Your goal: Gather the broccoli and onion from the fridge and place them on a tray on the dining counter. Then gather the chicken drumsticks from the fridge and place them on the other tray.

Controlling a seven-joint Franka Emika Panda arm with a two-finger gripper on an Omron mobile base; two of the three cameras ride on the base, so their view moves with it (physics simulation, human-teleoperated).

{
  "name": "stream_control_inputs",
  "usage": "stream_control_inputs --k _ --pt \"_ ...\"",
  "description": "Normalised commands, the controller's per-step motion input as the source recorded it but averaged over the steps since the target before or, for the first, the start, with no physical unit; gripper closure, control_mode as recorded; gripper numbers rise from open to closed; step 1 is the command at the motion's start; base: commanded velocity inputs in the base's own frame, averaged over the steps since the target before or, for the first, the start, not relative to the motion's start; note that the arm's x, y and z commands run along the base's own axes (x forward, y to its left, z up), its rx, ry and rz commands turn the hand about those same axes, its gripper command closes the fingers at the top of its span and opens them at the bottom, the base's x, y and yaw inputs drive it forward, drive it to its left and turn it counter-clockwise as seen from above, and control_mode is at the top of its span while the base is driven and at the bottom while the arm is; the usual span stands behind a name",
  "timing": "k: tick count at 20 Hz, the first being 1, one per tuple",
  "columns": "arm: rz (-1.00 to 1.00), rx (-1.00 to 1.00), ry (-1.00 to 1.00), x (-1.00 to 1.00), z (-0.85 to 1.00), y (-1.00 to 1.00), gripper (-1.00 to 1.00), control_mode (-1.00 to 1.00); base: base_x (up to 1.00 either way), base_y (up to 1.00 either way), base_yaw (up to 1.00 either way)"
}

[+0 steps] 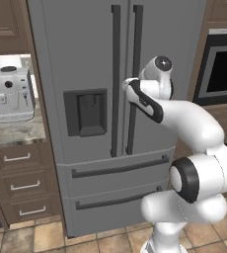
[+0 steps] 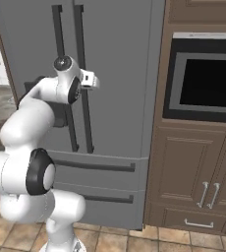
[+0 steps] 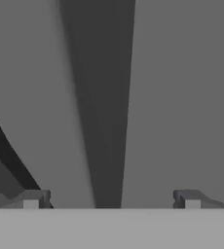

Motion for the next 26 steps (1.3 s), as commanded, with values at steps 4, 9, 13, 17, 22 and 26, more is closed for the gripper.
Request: stream_control_inputs --k 4,9,13,17,22,26 --pt "0.0 0.0 -0.01 0.51 -0.1 0.0 -1.0 -1.0 0.0 0.0 0.0" --pt "0.0 0.0 0.0 0.56 -0.09 0.0 -1.0 -1.0 0.0 0.0 0.0" --pt "0.0 0.0 -0.02 0.52 -0.14 0.0 -1.0 -1.0 0.0 0.0 0.0" --pt "0.0 0.0 -0.02 0.42 -0.03 0.04 1.0 -1.0 0.0 0.0 0.0" --pt "0.0 0.0 0.0 0.23 0.0 0.01 1.0 -1.0 0.0 0.0 0.0" --pt "0.0 0.0 0.0 0.08 0.0 0.02 1.0 -1.0 0.0 0.0 0.0"
